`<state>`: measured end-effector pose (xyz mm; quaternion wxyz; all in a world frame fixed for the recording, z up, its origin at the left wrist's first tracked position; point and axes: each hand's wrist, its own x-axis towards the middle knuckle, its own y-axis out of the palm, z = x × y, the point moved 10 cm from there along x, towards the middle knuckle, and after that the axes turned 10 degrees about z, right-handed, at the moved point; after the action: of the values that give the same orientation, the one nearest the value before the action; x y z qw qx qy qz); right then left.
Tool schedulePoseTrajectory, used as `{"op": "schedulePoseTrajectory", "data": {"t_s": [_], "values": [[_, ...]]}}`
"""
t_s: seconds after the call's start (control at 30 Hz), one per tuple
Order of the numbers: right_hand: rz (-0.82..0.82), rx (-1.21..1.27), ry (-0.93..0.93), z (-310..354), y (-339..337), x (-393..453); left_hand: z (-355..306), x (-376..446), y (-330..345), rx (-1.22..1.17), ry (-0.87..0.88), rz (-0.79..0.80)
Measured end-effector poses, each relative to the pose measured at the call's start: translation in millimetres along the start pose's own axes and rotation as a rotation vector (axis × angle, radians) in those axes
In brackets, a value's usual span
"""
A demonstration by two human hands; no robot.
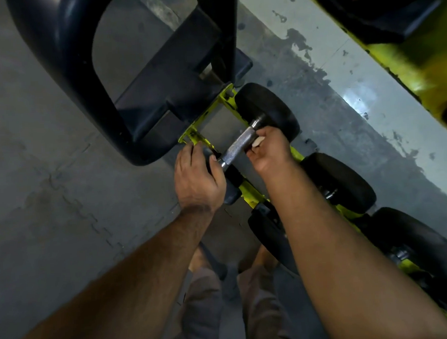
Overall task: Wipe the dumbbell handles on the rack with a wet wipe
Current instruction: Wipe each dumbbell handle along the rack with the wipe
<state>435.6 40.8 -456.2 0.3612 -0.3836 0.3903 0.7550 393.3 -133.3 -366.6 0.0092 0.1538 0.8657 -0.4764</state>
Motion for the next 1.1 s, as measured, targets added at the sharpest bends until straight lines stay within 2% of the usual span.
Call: {"op": "schedulePoseTrajectory", "data": {"t_s": [0.17, 0.23, 0.3, 0.33, 0.4, 0.47, 0.5, 0.6, 0.67, 0.77, 0.9, 1.03, 1.1], "values": [[0.056, -0.34, -0.009, -22, 4, -30, 3, 0, 1, -0.002, -0.004, -0.013], [0.104, -0.253, 0.018, -28, 3, -33, 1, 0, 1, -0.003, -0.003, -0.007], [0.121, -0.049, -0.036, -14, 9, -19, 0, -1, 0, -0.005, 0.007, -0.012], [0.107, -0.032, -0.056, -11, 11, -14, 1, -1, 0, -0.008, 0.009, -0.016], [0.112, -0.184, -0.014, -22, 11, -21, 2, -1, 0, -0.015, 0.009, -0.017], [0.189, -0.31, 0.075, -37, 11, -28, 2, 0, -1, -0.018, 0.004, -0.02], [0.231, -0.314, 0.12, -41, 9, -27, 2, 0, 0, -0.021, 0.006, -0.018], [0.215, -0.104, 0.042, -11, 7, -5, 2, 1, 1, -0.027, 0.016, -0.011], [0.213, -0.163, 0.058, -22, 10, -5, 4, 1, 1, -0.027, 0.007, -0.011], [0.33, -0.329, 0.206, -60, 9, -18, 2, -1, 0, -0.025, 0.014, -0.02], [0.314, -0.14, 0.115, -29, 9, -5, 3, 0, 1, -0.028, 0.017, -0.022], [0.373, -0.24, 0.203, -57, 13, -10, 3, -1, 0, -0.035, 0.017, -0.021], [0.327, -0.191, 0.177, -46, 6, -6, 3, -1, 1, -0.033, 0.029, -0.026]]}}
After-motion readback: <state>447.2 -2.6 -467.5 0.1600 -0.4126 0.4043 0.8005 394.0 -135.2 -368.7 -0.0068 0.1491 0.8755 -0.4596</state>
